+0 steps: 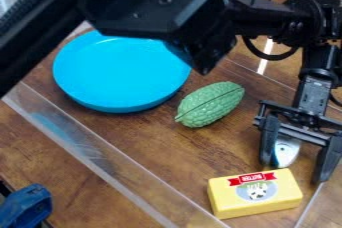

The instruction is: Remove the white object from inside the blue tray and put it on the table

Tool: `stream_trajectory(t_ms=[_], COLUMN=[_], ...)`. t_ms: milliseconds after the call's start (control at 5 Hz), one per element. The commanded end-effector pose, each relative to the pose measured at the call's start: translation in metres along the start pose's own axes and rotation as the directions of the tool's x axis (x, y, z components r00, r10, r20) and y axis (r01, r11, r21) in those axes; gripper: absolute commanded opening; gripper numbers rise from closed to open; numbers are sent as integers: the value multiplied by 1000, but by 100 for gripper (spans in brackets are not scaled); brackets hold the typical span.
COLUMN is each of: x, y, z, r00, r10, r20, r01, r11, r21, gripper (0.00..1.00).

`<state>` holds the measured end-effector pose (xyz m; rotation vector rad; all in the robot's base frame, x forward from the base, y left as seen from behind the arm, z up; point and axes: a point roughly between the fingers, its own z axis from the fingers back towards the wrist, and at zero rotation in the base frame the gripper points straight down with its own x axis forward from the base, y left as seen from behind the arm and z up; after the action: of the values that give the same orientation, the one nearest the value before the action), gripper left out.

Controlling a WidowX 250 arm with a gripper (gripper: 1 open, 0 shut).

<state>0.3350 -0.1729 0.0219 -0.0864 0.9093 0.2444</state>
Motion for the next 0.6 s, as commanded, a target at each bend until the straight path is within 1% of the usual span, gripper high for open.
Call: stream_trajectory(t_ms=[0,200,400], x=[-15,-15,-15], y=[-9,-9,-1], z=[5,0,0], r00=[997,996,995], r10=[-68,-84,-93], r20=[43,34,25], r01=[67,83,91], r11=[998,996,994], r21=[22,41,52], gripper=[100,100,100])
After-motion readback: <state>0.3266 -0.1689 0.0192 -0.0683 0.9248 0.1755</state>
